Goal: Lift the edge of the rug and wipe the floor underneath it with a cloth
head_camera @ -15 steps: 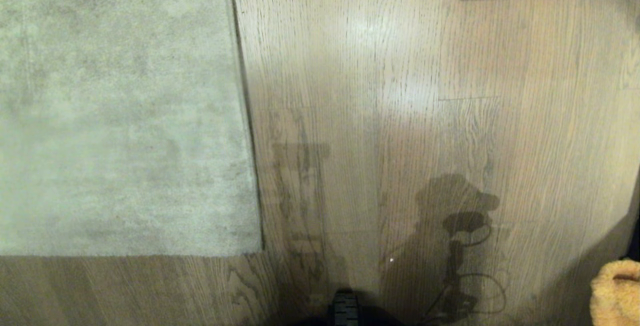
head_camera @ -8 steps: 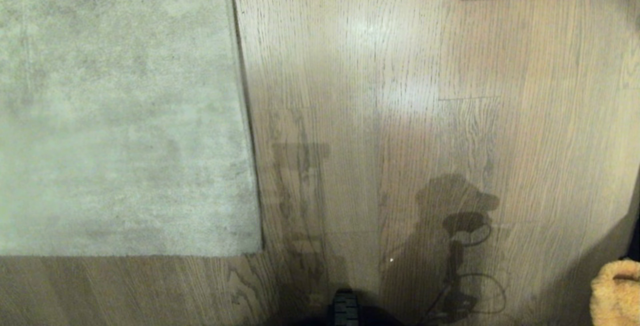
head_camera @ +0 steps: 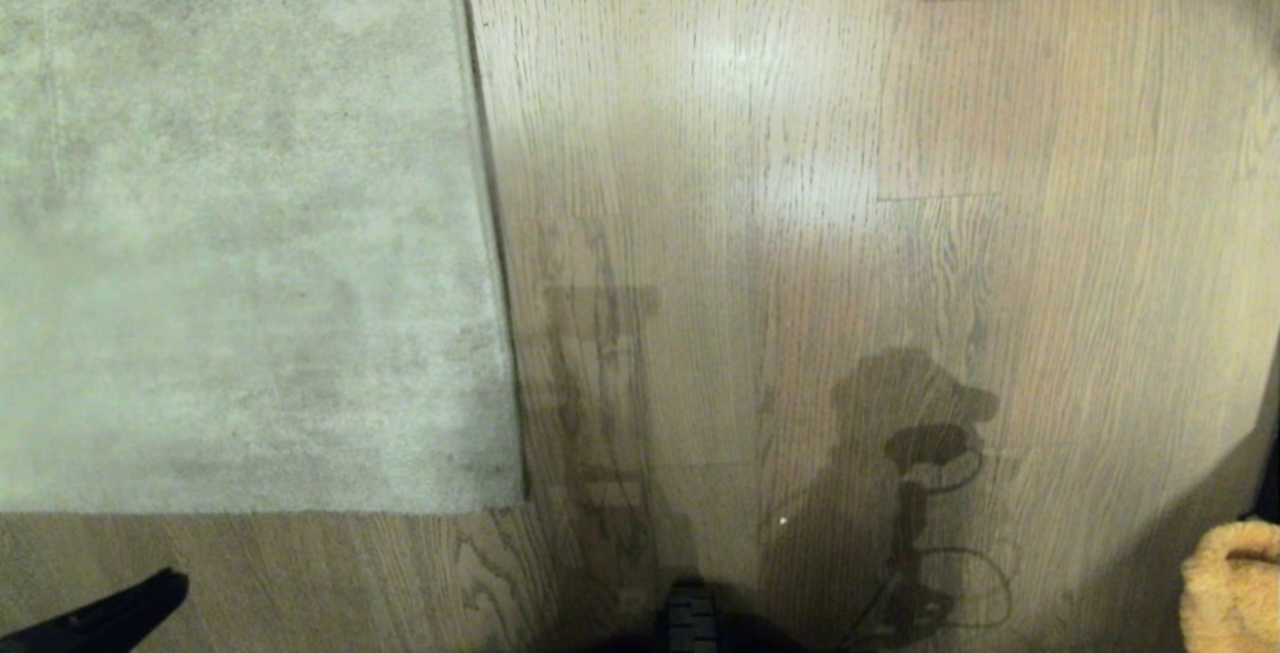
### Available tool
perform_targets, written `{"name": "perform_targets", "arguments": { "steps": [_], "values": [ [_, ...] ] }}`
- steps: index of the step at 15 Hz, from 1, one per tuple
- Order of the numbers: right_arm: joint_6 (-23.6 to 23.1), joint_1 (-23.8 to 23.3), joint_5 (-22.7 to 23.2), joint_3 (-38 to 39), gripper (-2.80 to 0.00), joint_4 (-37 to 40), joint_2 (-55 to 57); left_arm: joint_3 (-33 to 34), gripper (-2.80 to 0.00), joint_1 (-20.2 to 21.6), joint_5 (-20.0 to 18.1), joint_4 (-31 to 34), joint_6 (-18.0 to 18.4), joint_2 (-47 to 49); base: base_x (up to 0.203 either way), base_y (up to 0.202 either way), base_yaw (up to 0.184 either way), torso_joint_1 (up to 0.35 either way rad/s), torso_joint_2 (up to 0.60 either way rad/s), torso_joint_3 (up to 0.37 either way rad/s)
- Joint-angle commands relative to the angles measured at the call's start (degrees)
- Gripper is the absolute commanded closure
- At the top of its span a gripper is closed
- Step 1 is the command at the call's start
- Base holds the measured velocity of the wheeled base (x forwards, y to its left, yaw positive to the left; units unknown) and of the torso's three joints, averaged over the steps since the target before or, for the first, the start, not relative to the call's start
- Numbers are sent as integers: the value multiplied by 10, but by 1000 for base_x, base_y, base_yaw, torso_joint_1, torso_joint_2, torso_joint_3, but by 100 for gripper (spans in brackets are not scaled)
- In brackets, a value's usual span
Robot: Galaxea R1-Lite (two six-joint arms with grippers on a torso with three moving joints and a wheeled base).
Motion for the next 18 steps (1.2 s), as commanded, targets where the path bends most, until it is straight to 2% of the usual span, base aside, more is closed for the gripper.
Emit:
{"name": "perform_targets", "arguments": {
  "steps": [1,5,7,11,12,13,14,18],
  "values": [
    [0,0,0,0,0,0,1,-16,0,-61,-1,-42,0,172,0,0,0,0,0,0],
    [0,0,0,0,0,0,1,-24,0,-152,1,-175,-3,336,0,0,0,0,0,0],
    [0,0,0,0,0,0,1,-35,0,-180,6,-234,-6,399,0,0,0,0,0,0],
    [0,0,0,0,0,0,1,-92,0,-212,44,-262,-6,472,0,0,0,0,0,0],
    [0,0,0,0,0,0,1,-104,-280,-216,50,-262,-6,484,0,0,0,0,0,0],
    [0,0,0,0,0,0,1,-120,-280,-220,64,-261,-3,496,0,0,0,0,0,0],
    [0,0,0,0,0,0,1,-143,-280,-225,96,-258,5,513,0,0,0,0,0,0],
    [0,0,0,0,0,0,1,-202,-280,-248,250,-255,48,587,0,0,0,0,0,0]
  ]
}}
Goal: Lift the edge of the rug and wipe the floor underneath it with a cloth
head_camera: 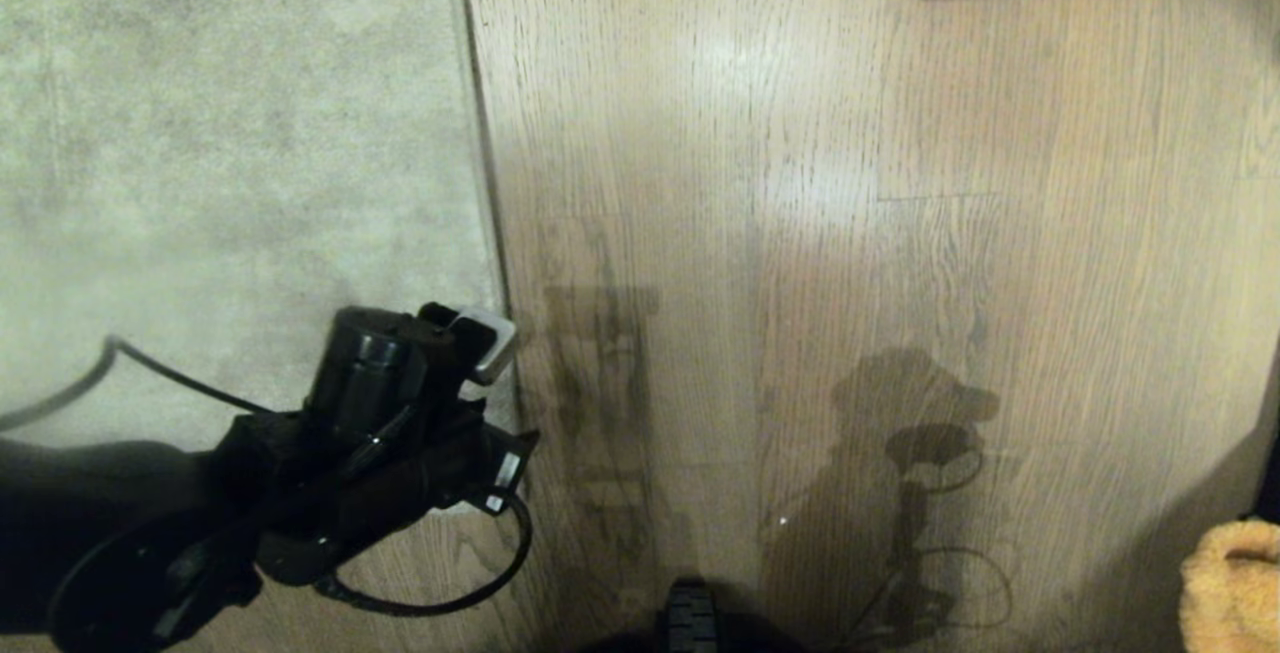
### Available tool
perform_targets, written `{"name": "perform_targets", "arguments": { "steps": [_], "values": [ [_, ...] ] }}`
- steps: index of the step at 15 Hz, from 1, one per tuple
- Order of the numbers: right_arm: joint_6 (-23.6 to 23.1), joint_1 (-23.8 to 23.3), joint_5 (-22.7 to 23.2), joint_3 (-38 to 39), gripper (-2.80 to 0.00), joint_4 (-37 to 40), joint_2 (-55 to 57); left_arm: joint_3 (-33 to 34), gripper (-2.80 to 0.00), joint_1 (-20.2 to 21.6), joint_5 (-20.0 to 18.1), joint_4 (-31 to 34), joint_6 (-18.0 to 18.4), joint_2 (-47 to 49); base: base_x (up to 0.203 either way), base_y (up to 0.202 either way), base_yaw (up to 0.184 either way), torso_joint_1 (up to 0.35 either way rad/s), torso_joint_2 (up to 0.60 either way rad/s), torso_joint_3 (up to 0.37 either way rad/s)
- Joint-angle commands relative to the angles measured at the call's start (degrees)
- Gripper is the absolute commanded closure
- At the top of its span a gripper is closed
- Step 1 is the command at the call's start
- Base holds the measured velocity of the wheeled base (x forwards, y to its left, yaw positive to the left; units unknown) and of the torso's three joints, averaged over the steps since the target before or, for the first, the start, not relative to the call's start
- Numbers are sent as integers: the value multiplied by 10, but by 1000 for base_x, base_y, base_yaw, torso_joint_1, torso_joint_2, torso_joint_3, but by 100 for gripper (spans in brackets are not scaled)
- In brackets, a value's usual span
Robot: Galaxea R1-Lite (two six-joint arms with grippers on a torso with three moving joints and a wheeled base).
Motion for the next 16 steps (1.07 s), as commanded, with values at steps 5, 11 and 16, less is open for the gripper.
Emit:
{"name": "perform_targets", "arguments": {
  "steps": [5,11,16],
  "values": [
    [0,0,0,0,0,0,0,-79,-280,-19,231,0,83,94,0,0,0,0,0,0],
    [0,0,0,0,0,0,0,-150,-280,-19,330,-5,121,164,0,0,0,0,0,0],
    [0,0,0,0,0,0,1,-197,-280,-19,370,-5,138,198,0,0,0,0,0,0]
  ]
}}
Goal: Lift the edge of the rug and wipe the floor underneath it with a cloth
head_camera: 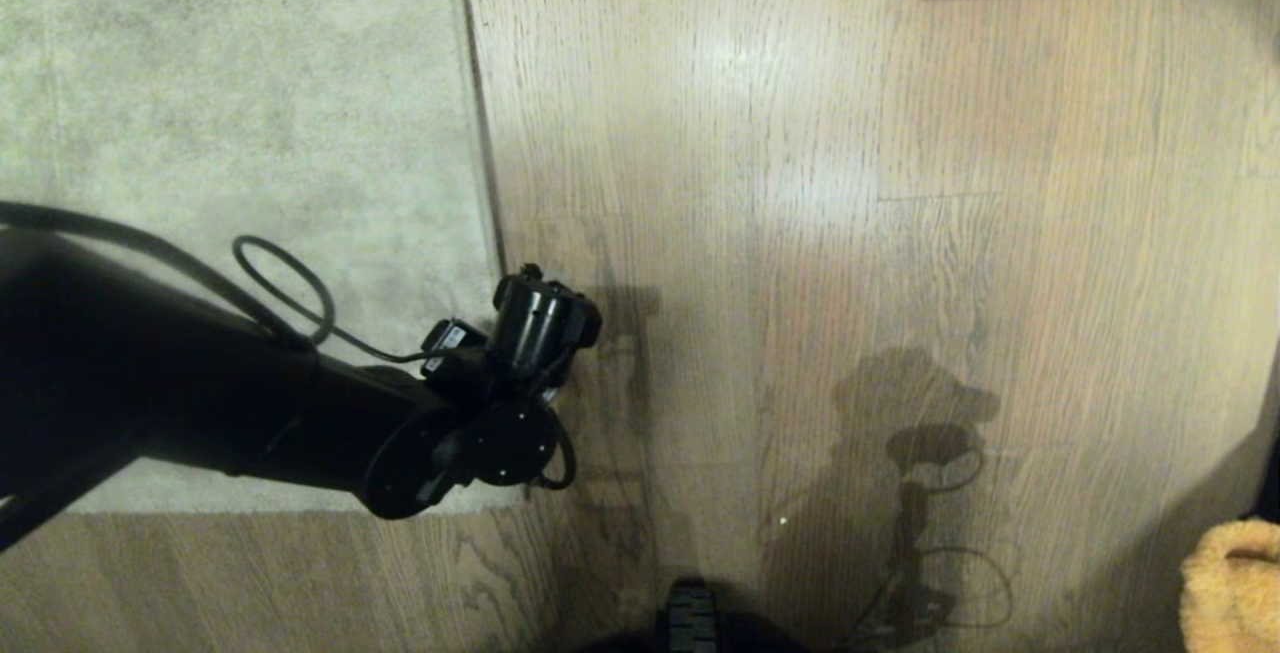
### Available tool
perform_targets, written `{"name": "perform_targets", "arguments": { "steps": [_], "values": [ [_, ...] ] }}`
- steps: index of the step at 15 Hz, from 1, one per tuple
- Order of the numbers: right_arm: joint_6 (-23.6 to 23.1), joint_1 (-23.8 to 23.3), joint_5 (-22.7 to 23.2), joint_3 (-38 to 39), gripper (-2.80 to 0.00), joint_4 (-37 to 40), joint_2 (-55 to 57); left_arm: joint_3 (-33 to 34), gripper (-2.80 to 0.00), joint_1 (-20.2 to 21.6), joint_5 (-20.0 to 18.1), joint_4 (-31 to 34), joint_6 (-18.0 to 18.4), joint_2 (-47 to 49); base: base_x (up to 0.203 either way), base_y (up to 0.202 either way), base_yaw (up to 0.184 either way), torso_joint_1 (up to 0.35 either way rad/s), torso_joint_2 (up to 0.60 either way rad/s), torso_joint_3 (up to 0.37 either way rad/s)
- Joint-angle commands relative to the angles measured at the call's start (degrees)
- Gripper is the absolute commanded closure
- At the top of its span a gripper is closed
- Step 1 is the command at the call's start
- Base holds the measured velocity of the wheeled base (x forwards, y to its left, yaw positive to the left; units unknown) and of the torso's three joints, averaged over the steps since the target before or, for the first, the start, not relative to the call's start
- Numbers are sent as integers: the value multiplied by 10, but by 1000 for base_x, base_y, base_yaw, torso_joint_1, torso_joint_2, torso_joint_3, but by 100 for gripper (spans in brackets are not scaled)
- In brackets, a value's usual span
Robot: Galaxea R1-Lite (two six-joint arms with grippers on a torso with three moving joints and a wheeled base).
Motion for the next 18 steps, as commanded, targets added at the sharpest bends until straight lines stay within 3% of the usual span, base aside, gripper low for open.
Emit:
{"name": "perform_targets", "arguments": {
  "steps": [1,7,10,18],
  "values": [
    [0,0,0,0,0,0,0,-17,-280,3,11,-3,12,19,0,0,0,0,0,0],
    [0,0,0,0,0,0,0,-43,-280,29,23,-3,53,30,0,0,0,0,0,0],
    [0,0,0,0,0,0,0,-36,-280,39,26,-4,53,30,0,0,0,0,0,0],
    [0,0,0,0,0,0,0,-10,-280,64,25,-97,56,45,0,0,0,0,0,0]
  ]
}}
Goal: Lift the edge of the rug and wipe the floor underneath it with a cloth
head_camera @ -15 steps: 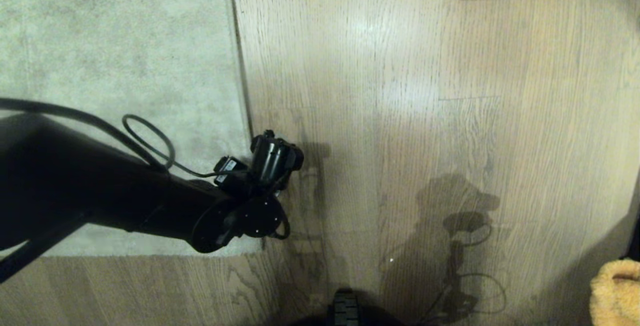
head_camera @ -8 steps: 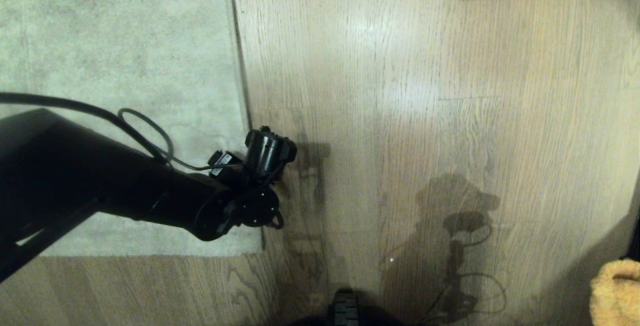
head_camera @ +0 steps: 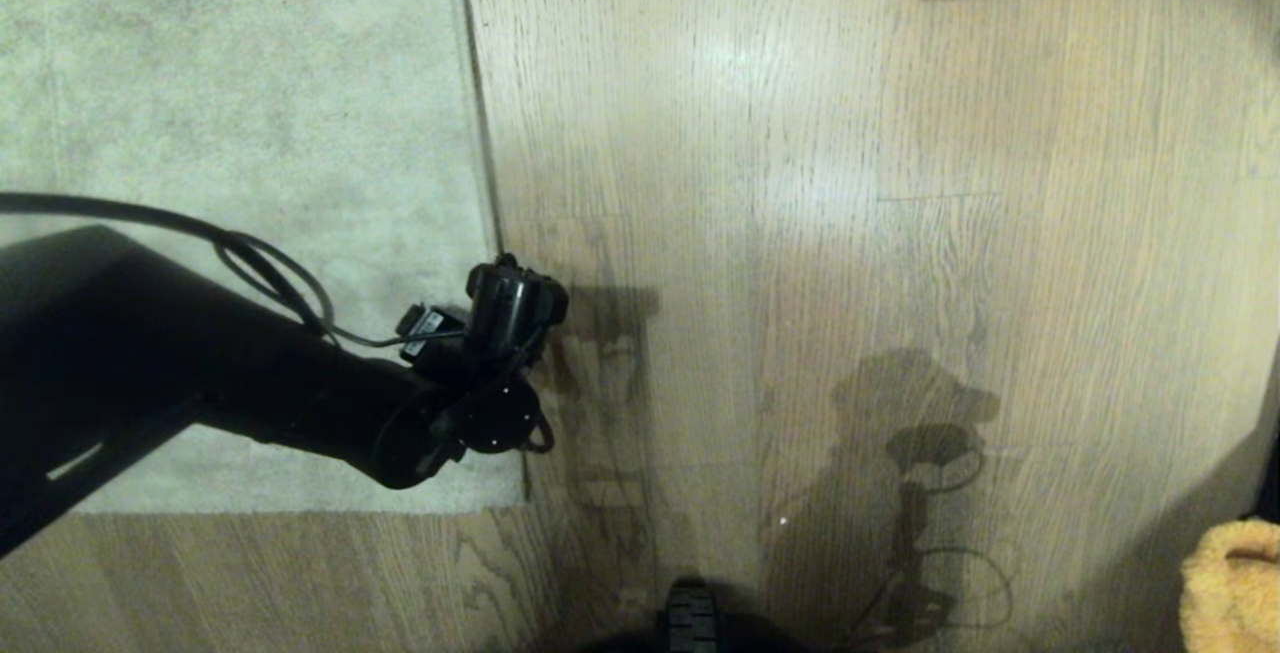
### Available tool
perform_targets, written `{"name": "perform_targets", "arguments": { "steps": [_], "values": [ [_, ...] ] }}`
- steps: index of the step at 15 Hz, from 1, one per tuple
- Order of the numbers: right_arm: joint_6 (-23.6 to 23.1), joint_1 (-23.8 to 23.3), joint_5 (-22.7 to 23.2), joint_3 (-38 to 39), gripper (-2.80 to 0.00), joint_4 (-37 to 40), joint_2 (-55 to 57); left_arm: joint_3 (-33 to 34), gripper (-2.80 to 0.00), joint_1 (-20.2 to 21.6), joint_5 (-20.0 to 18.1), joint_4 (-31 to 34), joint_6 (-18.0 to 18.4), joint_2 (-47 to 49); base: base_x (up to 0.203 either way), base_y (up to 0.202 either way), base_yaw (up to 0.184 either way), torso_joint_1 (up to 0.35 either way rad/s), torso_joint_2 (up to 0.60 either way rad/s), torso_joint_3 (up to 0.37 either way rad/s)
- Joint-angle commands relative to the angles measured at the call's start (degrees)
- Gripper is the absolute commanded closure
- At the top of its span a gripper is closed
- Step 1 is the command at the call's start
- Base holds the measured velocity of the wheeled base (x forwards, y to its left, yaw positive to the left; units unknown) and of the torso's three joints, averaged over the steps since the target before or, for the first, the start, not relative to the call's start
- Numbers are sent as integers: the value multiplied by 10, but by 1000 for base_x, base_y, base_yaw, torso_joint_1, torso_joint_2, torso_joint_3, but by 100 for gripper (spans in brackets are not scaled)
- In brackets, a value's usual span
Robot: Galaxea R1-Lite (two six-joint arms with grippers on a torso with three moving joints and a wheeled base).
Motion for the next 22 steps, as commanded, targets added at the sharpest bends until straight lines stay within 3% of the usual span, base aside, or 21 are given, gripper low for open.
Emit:
{"name": "perform_targets", "arguments": {
  "steps": [1,11,15,22],
  "values": [
    [0,0,0,0,0,0,0,-3,-280,-4,5,-38,0,15,0,0,0,0,0,0],
    [0,0,0,0,0,0,0,-93,-280,-39,4,-34,-3,43,0,0,0,0,0,0],
    [0,0,0,0,0,0,1,-144,-280,-49,4,19,-3,49,0,0,0,0,0,0],
    [0,0,0,0,0,0,0,-144,-280,-55,6,60,-3,6,0,0,0,0,0,0]
  ]
}}
